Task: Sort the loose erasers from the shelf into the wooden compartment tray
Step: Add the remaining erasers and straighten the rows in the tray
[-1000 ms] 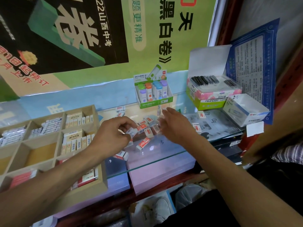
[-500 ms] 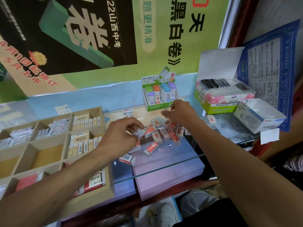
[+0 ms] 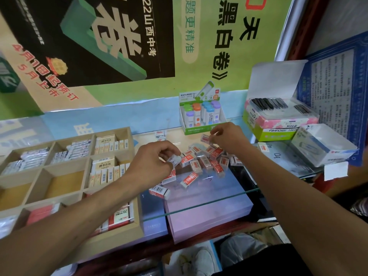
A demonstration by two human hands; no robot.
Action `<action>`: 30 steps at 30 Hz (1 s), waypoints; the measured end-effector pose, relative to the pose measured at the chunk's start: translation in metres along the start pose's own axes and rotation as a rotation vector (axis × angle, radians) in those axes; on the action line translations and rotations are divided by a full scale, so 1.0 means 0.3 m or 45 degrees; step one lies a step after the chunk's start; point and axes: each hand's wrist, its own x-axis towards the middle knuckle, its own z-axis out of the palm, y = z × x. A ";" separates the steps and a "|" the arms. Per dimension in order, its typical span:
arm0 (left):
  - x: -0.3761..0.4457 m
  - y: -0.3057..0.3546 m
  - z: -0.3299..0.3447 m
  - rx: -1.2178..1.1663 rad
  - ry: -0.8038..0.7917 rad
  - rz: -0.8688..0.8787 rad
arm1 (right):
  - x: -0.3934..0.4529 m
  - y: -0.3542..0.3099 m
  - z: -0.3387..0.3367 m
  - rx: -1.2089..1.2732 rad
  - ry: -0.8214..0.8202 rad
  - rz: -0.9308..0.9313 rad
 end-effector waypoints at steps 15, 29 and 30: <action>-0.112 0.015 -0.090 -0.282 0.119 -0.176 | -0.256 -0.124 0.061 0.164 0.163 -0.462; -0.389 0.028 -0.306 -0.808 0.151 -0.453 | -0.554 -0.393 0.100 0.514 -0.395 -0.793; -0.409 0.022 -0.325 -0.783 0.142 -0.449 | -0.562 -0.417 0.112 0.514 -0.424 -0.814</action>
